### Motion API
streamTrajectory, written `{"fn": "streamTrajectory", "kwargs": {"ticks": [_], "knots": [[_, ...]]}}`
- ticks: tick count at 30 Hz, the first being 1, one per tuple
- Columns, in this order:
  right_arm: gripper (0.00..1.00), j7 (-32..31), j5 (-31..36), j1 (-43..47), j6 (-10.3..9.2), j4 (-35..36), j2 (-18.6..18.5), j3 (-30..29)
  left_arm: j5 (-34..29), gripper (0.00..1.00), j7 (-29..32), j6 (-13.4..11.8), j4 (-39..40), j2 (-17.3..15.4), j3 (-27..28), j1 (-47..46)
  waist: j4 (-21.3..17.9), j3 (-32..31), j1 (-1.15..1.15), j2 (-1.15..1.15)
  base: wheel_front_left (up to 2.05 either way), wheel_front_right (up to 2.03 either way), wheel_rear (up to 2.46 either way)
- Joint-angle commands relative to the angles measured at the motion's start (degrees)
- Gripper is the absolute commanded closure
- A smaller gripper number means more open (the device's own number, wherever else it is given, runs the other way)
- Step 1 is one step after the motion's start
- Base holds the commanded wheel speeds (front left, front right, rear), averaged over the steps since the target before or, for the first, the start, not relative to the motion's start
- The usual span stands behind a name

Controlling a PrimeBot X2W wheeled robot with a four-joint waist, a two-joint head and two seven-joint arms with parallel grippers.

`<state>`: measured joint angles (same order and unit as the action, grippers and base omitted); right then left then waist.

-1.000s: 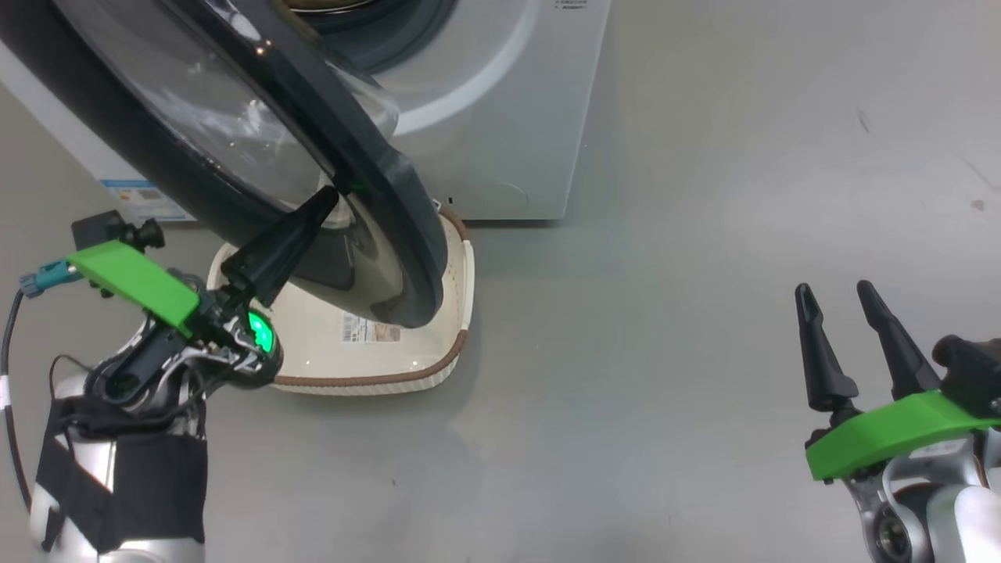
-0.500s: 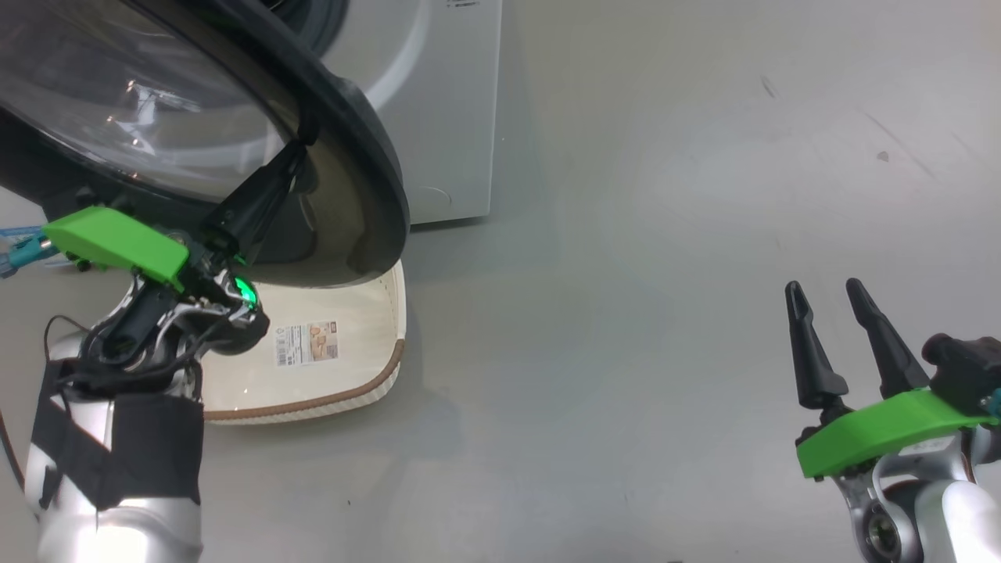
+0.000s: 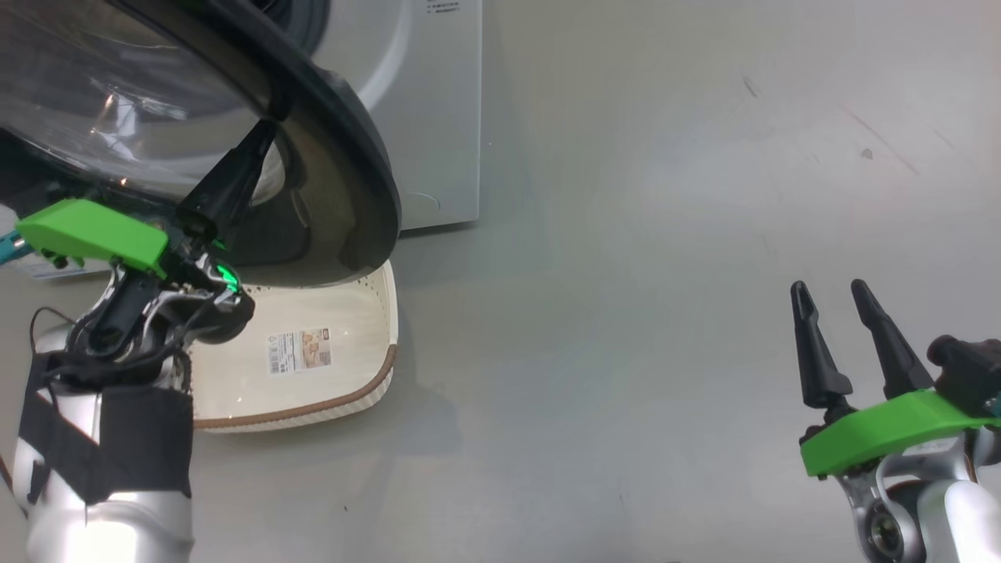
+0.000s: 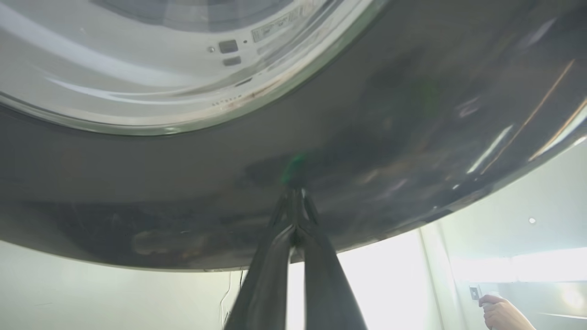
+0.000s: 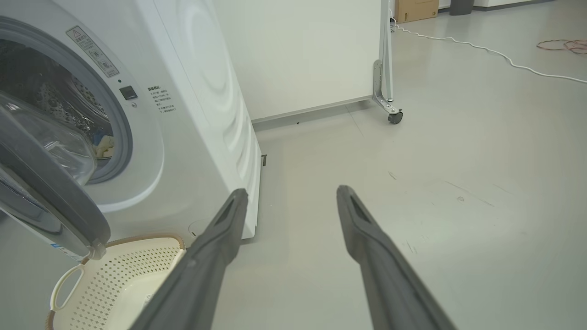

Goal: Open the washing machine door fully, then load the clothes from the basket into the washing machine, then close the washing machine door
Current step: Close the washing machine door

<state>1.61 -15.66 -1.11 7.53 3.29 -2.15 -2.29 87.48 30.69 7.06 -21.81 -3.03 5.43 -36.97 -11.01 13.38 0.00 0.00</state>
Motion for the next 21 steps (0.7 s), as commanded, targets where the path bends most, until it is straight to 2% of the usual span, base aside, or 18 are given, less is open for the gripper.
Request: {"fn": "streamTrajectory", "kwargs": {"ticks": [1, 5, 9, 10, 11, 12, 18, 19, 21], "knots": [[0.00, 0.7, -0.2, -1.6, -0.04, 1.7, -0.7, 0.4, 0.9, 1.00, -0.5, 0.4, 2.8, -2.1, 1.9, 0.3, 0.8, -0.1, 0.00, 0.00, 0.00, 0.00, 0.00], [0.00, 0.6, 0.2, -1.3, -0.04, 1.8, -0.7, -0.5, 0.5, 1.00, -1.9, 0.4, 5.1, -2.2, 2.2, 3.0, 2.1, -0.5, 0.00, 0.00, 0.00, 0.00, 0.00], [0.00, 0.5, 0.6, -1.4, -0.04, 2.1, -0.7, -1.3, -3.1, 1.00, -6.4, 0.4, 7.8, -3.3, 1.7, 5.4, 3.8, -0.7, 0.00, 0.00, 0.00, 0.00, 0.00], [0.00, 0.4, 0.6, -1.4, -0.04, 2.2, -0.7, -1.6, -4.0, 0.67, -7.8, 0.4, 8.3, -3.5, 1.5, 6.0, 4.2, -0.8, 0.00, 0.00, 0.00, 0.00, 0.00], [0.00, 0.4, 0.7, -1.4, -0.04, 2.2, -0.7, -1.8, -5.1, 0.24, -9.2, 0.4, 8.7, -3.8, 1.1, 6.5, 4.5, -1.0, 0.00, 0.00, 0.00, 0.00, 0.00], [0.00, 0.4, 0.7, -1.4, -0.04, 2.2, -0.7, -1.9, -6.4, 0.00, -10.7, 0.4, 9.1, -4.2, 0.5, 7.1, 4.9, -1.2, 0.00, 0.00, 0.00, 0.00, 0.00], [0.00, 0.1, 1.0, -1.0, -0.04, 2.4, -0.7, -2.2, -13.8, 0.00, -21.8, 0.4, 10.5, -6.5, -2.8, 9.9, 6.4, -2.7, 0.00, 0.00, 0.00, 0.00, 0.00], [0.00, 0.1, 1.0, -1.0, -0.04, 2.4, -0.7, -2.2, -13.8, 0.00, -21.8, 0.4, 10.5, -6.5, -2.8, 9.9, 6.4, -2.7, 0.00, 0.00, 0.00, 0.00, 0.00], [0.00, 0.1, 1.0, -0.9, -0.04, 2.4, -0.7, -2.2, -19.1, 0.00, -26.8, 0.4, 9.9, -8.2, -4.4, 11.0, 6.7, -3.2, 0.00, 0.00, 0.00, 0.00, 0.00]]}}
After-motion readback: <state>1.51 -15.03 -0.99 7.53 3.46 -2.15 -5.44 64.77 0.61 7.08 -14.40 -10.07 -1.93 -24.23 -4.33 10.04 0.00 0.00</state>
